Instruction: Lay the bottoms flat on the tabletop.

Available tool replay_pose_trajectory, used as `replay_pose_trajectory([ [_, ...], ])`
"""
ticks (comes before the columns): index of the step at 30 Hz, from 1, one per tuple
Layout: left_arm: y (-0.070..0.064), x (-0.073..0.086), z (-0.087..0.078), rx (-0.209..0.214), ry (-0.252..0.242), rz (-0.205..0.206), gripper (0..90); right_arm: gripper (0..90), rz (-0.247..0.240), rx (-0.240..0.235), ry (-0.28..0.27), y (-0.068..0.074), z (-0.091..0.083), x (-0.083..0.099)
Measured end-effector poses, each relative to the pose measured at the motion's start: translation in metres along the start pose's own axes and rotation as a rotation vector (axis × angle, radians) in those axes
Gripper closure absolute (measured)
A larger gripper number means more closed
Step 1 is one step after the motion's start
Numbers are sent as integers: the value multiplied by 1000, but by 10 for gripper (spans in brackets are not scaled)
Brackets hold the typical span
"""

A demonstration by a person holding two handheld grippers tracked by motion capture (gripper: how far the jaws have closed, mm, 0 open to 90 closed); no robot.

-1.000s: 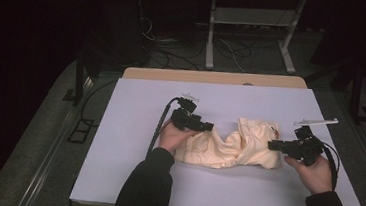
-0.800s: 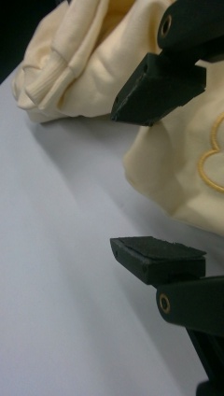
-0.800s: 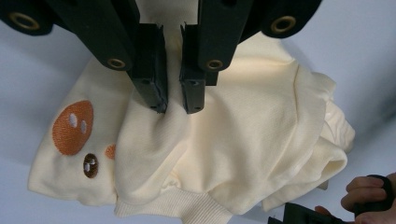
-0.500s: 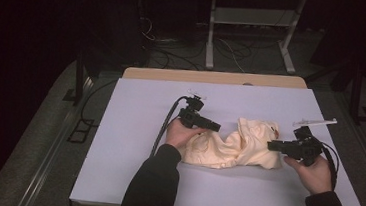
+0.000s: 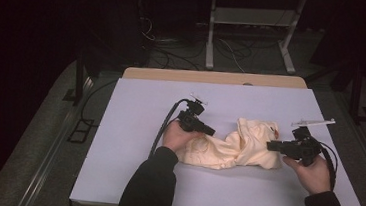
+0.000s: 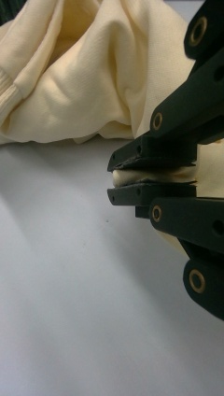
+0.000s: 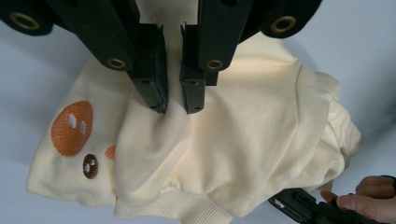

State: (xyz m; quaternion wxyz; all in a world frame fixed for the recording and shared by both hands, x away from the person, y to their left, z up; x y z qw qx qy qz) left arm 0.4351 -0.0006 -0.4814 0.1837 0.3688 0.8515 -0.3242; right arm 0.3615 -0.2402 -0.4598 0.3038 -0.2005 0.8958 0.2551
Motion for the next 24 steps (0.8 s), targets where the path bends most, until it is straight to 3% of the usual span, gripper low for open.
replay_pose_trajectory([
  [3,2,2,-6,-24,0,17,824,803,-7,3,-1,0,0,0],
  [9,9,-1,-26,-91,-68,19,828,803,-12,1,-2,3,2,-3],
  [13,13,-5,-41,-142,-113,15,829,803,-41,37,2,6,7,-8],
  [19,24,-9,-77,-196,-183,-33,829,808,-84,45,-9,16,20,-28],
  [20,24,-9,-77,-196,-183,-33,829,808,-84,45,-9,16,20,-28],
  [21,26,-12,-88,-234,-219,-36,829,809,-84,39,-22,17,23,-35],
  [22,26,-12,-88,-234,-219,-36,828,809,-84,39,-22,17,23,-35],
  [24,27,-14,-96,-261,-243,-28,828,809,-59,16,-38,17,33,-44],
])
Point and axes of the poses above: each handheld gripper's, and its own axes: z roughly forward along the jaws, x roughly out of its underside, y roughly to its left, the point moved 8 cm from there along z, roughly forward along the jaws, and after that the axes turned 1 degree about -x, right-handed, at the moved point
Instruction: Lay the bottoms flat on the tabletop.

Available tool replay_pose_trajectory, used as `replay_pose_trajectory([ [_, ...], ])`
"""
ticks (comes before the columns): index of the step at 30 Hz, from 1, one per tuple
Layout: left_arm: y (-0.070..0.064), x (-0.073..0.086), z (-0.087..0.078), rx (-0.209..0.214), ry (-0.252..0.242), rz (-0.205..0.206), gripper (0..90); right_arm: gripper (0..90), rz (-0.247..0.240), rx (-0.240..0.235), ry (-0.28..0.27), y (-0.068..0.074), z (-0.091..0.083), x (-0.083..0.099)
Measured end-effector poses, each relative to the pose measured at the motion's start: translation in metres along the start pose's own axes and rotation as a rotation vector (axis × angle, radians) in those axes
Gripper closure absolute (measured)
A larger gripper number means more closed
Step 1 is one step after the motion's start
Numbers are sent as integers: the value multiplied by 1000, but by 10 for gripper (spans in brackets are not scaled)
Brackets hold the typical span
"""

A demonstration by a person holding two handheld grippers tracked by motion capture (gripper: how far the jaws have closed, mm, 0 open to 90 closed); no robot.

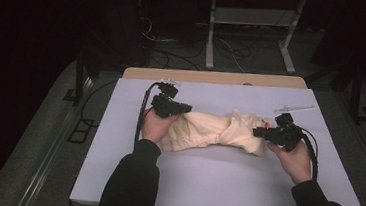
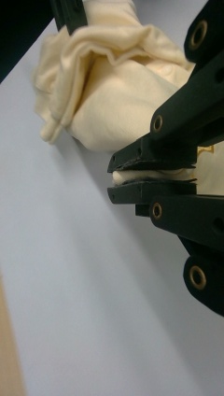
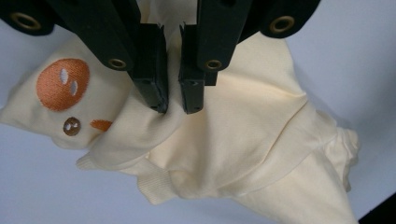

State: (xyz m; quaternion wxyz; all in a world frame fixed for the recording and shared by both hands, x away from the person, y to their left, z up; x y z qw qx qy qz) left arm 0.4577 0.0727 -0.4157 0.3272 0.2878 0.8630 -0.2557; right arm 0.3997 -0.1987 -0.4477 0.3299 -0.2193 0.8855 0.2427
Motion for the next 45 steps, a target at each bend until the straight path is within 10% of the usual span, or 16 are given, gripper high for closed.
replay_pose_trajectory([
  [19,10,-38,-42,-41,-183,-47,828,826,16,44,-122,2,20,-94],
  [28,-6,-68,-68,-68,-255,33,828,826,25,42,-199,3,5,-118],
  [45,-13,-39,-59,-12,-216,25,825,826,-22,12,-90,3,14,-86],
])
Point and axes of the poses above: each handheld gripper's, and its own axes: z roughly forward along the jaws, x roughly out of its underside, y roughly to its left, the point moved 8 cm from there along z, roughly forward along the jaws, and after that the axes turned 1 degree about -x, right-handed, at the moved point
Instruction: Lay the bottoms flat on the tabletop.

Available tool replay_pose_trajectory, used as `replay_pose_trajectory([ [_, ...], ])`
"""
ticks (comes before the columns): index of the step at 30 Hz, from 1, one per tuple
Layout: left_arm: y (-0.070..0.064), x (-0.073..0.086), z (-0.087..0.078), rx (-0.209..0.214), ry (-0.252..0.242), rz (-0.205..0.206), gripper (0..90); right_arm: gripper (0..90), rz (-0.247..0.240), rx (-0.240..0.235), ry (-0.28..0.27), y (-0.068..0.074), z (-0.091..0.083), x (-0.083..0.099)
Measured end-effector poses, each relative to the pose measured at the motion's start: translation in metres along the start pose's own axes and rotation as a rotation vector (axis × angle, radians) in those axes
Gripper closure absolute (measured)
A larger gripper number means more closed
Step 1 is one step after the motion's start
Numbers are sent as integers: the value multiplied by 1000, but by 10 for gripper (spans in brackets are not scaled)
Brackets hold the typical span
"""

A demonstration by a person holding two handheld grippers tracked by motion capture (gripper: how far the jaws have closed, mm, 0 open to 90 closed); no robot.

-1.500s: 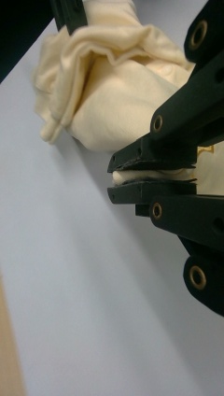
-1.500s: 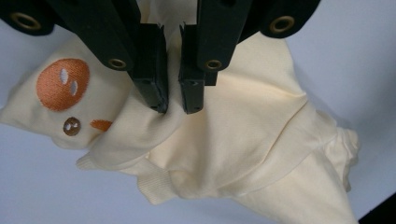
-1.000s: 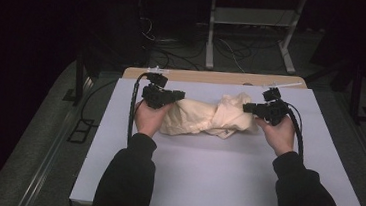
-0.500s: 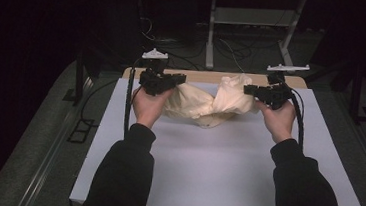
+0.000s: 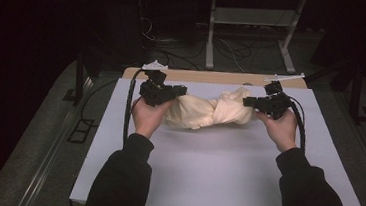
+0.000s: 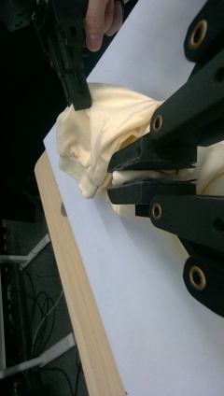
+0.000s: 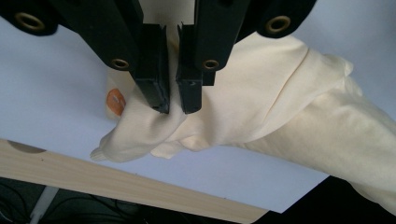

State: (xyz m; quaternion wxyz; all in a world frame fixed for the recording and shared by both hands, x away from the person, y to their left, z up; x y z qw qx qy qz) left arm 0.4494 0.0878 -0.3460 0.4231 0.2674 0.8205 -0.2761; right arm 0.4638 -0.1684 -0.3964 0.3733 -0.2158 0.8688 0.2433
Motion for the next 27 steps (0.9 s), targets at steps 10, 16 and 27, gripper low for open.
replay_pose_trajectory([
  [10,-15,26,7,87,21,-40,822,825,3,-16,45,1,2,20],
  [16,-25,38,10,97,64,-10,822,825,-2,-10,49,-1,-7,30],
  [27,-35,59,13,119,111,3,820,824,-19,6,79,-4,-16,50],
])
Point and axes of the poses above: each handheld gripper's, and its own axes: z roughly forward along the jaws, x roughly out of its underside, y roughly to its left, the point moved 8 cm from there along z, roughly forward along the jaws, and after that the axes turned 1 degree about -x, right-handed, at the moved point
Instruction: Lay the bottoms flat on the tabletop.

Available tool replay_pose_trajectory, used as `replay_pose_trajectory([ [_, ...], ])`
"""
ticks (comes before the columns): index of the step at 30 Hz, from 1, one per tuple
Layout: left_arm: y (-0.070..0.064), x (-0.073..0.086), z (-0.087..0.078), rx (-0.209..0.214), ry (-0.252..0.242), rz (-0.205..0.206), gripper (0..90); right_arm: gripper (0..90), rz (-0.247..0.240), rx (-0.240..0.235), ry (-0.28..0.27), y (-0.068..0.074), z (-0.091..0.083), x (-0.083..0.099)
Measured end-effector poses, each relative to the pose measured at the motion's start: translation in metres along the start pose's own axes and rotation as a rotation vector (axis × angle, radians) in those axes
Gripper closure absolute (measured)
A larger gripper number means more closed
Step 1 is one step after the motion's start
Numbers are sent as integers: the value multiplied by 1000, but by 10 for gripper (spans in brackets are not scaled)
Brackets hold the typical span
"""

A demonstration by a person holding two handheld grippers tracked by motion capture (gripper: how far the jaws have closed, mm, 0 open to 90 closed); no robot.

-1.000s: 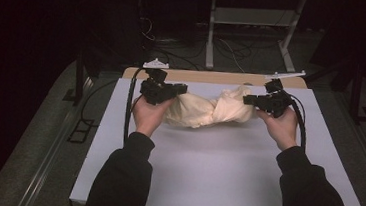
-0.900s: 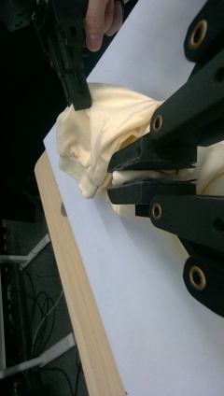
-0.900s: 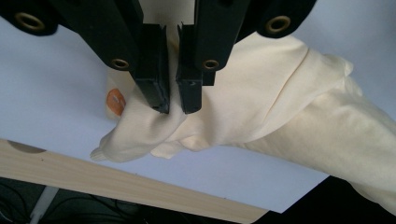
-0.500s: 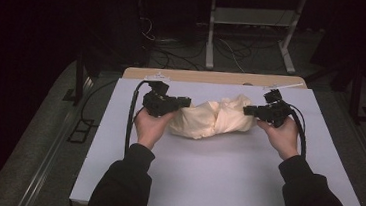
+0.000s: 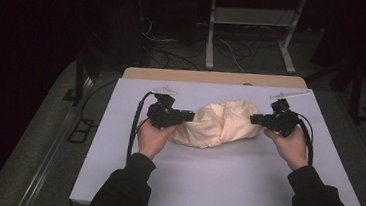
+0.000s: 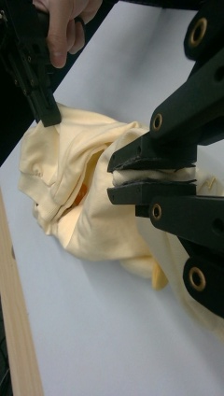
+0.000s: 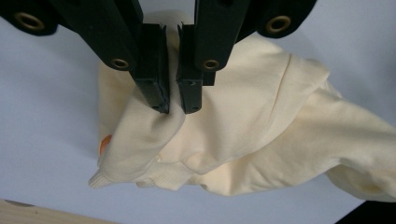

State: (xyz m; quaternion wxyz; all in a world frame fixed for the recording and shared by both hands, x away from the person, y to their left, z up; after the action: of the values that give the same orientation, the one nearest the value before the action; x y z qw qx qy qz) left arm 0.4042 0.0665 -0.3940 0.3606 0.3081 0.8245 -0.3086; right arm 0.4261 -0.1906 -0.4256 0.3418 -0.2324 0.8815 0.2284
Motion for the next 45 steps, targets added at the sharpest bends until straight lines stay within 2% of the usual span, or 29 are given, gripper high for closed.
replay_pose_trajectory([
  [10,-11,22,5,35,43,-1,820,823,-31,-4,38,9,-4,20],
  [16,-20,38,9,71,65,-16,819,823,-12,-28,50,13,-8,36],
  [21,-30,54,14,113,106,-29,817,823,7,-50,57,16,-14,47],
  [23,-33,57,15,119,112,-29,818,823,28,-70,67,19,-17,54],
  [33,-42,72,17,138,146,-20,818,823,51,-101,100,24,-20,76],
  [43,-47,93,19,156,189,-21,817,822,44,-120,150,34,-23,98],
  [45,-46,93,20,163,214,-22,810,822,43,-122,155,36,-23,101],
])
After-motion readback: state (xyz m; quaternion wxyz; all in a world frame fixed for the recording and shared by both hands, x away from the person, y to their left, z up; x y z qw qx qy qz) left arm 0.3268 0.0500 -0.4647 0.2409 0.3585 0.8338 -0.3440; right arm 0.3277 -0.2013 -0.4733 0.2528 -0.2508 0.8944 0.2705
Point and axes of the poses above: each handheld gripper's, and its own axes: z roughly forward along the jaws, x roughly out of its underside, y roughly to its left, the point moved 8 cm from there along z, roughly forward along the jaws, and after that the axes turned 1 degree about -x, right-handed, at the moved point
